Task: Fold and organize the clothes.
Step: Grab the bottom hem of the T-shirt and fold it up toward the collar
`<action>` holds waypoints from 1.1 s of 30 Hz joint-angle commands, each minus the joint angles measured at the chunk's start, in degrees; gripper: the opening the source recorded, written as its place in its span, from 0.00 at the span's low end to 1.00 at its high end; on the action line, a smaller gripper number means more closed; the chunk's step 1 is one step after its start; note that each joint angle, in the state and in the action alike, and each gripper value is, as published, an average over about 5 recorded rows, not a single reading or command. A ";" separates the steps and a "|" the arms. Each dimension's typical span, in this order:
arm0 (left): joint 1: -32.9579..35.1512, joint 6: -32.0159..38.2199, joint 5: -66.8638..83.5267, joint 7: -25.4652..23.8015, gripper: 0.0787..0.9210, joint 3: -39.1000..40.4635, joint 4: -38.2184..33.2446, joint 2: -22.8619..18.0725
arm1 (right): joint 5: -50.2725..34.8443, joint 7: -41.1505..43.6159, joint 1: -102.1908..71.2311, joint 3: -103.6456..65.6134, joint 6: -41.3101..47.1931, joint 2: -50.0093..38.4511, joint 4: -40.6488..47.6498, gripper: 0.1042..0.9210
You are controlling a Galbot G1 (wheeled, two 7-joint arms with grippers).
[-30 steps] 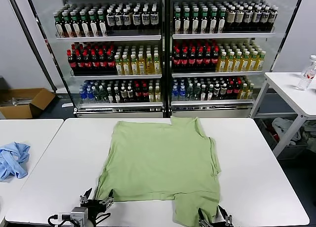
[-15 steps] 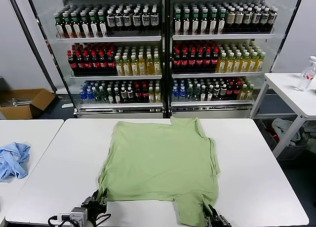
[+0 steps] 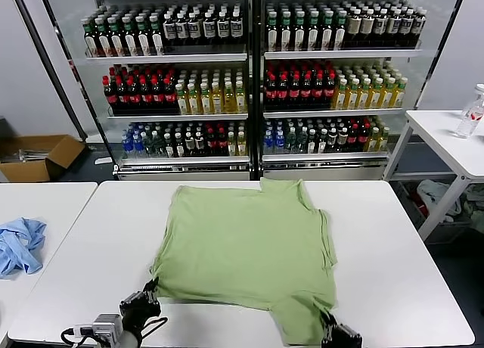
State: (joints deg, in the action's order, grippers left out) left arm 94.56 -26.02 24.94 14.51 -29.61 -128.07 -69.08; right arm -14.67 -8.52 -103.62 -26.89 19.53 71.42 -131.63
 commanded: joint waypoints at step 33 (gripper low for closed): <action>-24.56 5.93 0.75 2.40 0.02 8.82 25.97 4.81 | 2.94 -0.41 33.73 9.64 -0.29 -2.59 28.23 0.02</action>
State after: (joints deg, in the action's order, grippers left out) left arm 73.63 -20.00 27.73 16.58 -22.11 -107.88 -63.75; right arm -13.34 -8.90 -73.76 -19.20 19.24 68.36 -108.78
